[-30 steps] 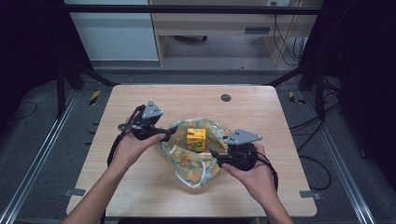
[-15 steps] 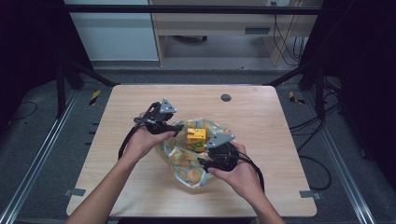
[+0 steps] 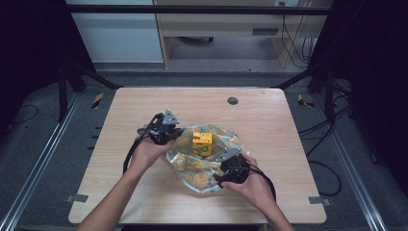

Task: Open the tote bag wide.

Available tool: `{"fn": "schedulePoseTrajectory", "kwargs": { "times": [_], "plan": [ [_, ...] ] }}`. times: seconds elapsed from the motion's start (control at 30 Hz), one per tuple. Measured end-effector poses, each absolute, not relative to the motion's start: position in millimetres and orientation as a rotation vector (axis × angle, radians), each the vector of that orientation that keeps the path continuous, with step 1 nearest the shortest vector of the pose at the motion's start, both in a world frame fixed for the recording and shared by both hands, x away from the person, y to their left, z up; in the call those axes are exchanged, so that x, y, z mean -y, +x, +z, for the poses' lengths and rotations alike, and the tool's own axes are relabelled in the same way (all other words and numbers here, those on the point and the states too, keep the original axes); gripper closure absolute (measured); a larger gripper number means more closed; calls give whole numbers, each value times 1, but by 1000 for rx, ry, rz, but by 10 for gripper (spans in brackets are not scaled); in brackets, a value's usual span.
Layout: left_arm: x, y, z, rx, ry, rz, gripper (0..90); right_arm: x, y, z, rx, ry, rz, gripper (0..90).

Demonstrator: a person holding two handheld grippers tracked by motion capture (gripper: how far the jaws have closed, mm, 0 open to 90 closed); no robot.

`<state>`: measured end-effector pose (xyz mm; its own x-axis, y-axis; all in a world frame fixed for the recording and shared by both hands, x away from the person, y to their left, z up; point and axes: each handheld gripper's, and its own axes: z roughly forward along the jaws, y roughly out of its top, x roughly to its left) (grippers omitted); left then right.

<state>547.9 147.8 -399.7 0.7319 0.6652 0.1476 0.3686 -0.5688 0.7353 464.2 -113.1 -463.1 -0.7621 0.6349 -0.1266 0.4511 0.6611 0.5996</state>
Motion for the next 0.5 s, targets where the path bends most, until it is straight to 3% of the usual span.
{"fn": "schedulePoseTrajectory", "kwargs": {
  "times": [0.3, 0.5],
  "plan": [
    [-162, 552, -398, -827, 2104, 621, 899, 123, 458, -478, -2614, 832, 813, 844],
    [-167, 555, -398, -843, 2083, 637, 899, 134, 452, -476, -2582, 842, 862, 900]
  ]
}}
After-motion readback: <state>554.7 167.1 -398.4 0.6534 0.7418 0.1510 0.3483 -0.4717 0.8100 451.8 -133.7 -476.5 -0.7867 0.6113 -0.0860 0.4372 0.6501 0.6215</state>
